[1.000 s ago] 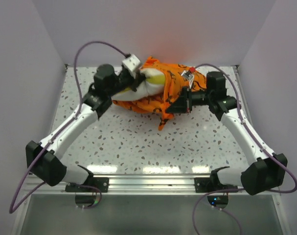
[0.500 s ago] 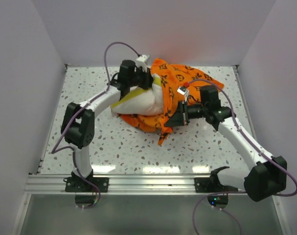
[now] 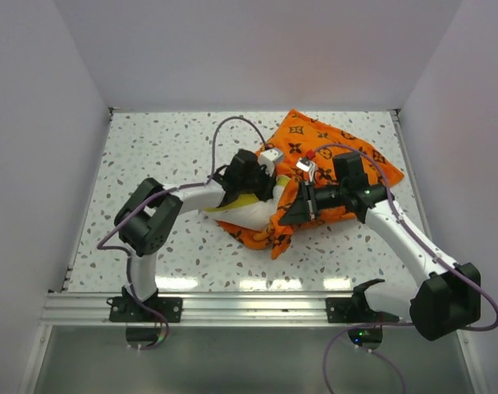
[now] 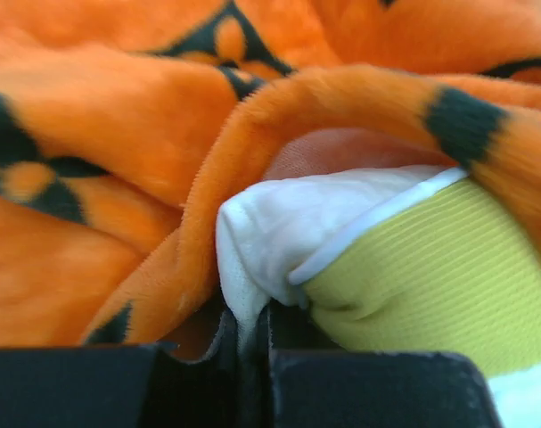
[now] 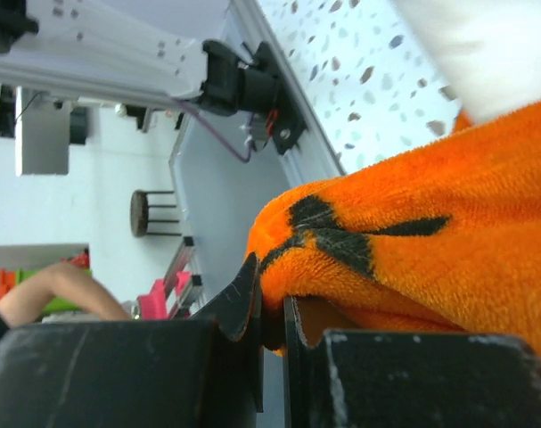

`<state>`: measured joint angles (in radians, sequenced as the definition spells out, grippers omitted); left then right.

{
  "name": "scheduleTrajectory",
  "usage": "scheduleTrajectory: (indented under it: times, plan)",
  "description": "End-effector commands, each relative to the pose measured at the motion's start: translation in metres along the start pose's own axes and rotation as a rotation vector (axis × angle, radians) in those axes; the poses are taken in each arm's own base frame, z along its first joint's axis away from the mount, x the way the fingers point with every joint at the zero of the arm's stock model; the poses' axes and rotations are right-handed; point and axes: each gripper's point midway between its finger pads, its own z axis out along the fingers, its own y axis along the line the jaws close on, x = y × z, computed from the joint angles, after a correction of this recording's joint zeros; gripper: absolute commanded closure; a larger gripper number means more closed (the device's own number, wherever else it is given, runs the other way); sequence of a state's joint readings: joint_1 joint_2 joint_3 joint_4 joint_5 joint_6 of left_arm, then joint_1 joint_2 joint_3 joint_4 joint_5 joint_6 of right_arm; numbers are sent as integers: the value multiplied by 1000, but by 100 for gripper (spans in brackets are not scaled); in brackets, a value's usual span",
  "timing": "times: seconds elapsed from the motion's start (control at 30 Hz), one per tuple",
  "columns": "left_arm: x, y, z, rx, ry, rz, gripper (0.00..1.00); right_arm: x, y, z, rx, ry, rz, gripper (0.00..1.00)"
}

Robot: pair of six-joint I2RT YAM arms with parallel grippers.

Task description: Put the pillow into the pillowcase

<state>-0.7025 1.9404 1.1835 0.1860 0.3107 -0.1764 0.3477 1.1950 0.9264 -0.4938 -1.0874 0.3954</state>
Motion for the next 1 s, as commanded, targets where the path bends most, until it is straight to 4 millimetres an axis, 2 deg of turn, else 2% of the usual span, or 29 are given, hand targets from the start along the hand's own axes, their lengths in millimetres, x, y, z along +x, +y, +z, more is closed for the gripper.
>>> scheduleTrajectory:
  times: [0.0, 0.03, 0.07, 0.1, 0.13, 0.17, 0.2, 0.23, 0.27, 0.3, 0.33, 0.37, 0.4, 0.43, 0.47, 0.5, 0.53, 0.57, 0.6, 0.63, 0.7, 0.73, 0.77, 0.8, 0.83, 0.87, 0.93, 0.97]
  plan:
    - [-8, 69, -18, -40, -7, -138, 92, 11, 52, -13, -180, 68, -139, 100]
    - [-22, 73, -26, -14, -31, -114, 85, 15, 51, -14, -179, 82, -137, 100]
    - [-29, 56, -33, 91, -27, -76, 66, 14, 48, -15, -164, 84, -204, 93]
    - [-50, 47, -46, 125, -43, -18, 58, 28, 44, -20, -128, 136, -132, 60]
    - [-33, 40, -58, 167, 29, 58, 50, 18, 41, -25, -65, 131, -283, 50]
    - [-30, 26, -69, 239, 51, 97, 40, 13, 33, -26, -17, 151, -284, 44]
    - [-33, 17, -87, 257, 57, 147, 38, 11, 30, -32, 36, 163, -284, 39]
    - [-17, 15, -102, 284, 111, 193, 37, 1, 25, -35, 88, 150, -321, 35]
    - [-13, 7, -116, 333, 114, 210, 35, -19, 26, -44, 160, 124, -425, 36]
    - [-12, 3, -133, 332, 109, 228, 34, -22, 21, -47, 195, 152, -438, 36]
    - [-9, 13, -147, 315, 112, 210, 33, -36, 24, -51, 231, 128, -490, 32]
    - [-11, 11, -159, 344, 90, 192, 31, -45, 20, -51, 273, 105, -487, 27]
    - [-17, 13, -173, 344, 65, 171, 30, -66, 9, -51, 354, 46, -525, 20]
    - [-19, 29, -189, 319, 49, 92, 28, -72, 5, -48, 380, 35, -523, 15]
    - [-22, 32, -197, 333, 33, 55, 17, -74, 5, -35, 391, 55, -561, 13]
    - [-22, 41, -204, 311, 22, 9, 16, -84, -1, -28, 447, 48, -608, 13]
    - [-26, 67, -216, 244, -15, -96, 14, -89, -11, -14, 476, 74, -619, 13]
    - [-26, 80, -222, 212, -39, -146, 11, -89, -6, 5, 466, 96, -664, 12]
    - [-19, 94, -227, 174, -50, -207, 9, -97, -5, 17, 469, 96, -694, 13]
    - [-19, 123, -240, 86, -88, -270, 8, -111, -15, 31, 521, 108, -710, 13]
    - [-7, 153, -248, -17, -93, -315, 7, -112, -8, 61, 511, 155, -772, 13]
    - [-2, 172, -255, -91, -90, -344, 6, -124, -11, 77, 537, 171, -808, 11]
    - [5, 184, -256, -127, -77, -365, 6, -108, -7, 98, 523, 243, -834, 7]
    - [7, 189, -259, -125, -79, -379, 6, -104, -6, 111, 526, 275, -850, 5]
    - [9, 194, -261, -138, -80, -394, 5, -111, 0, 120, 560, 263, -867, 4]
    - [12, 200, -263, -172, -70, -398, 4, -93, -12, 146, 573, 333, -871, 2]
    - [10, 208, -266, -200, -78, -384, 4, -80, -18, 162, 613, 377, -851, 1]
    - [10, 209, -267, -223, -77, -375, 3, -66, -28, 175, 648, 417, -851, 2]
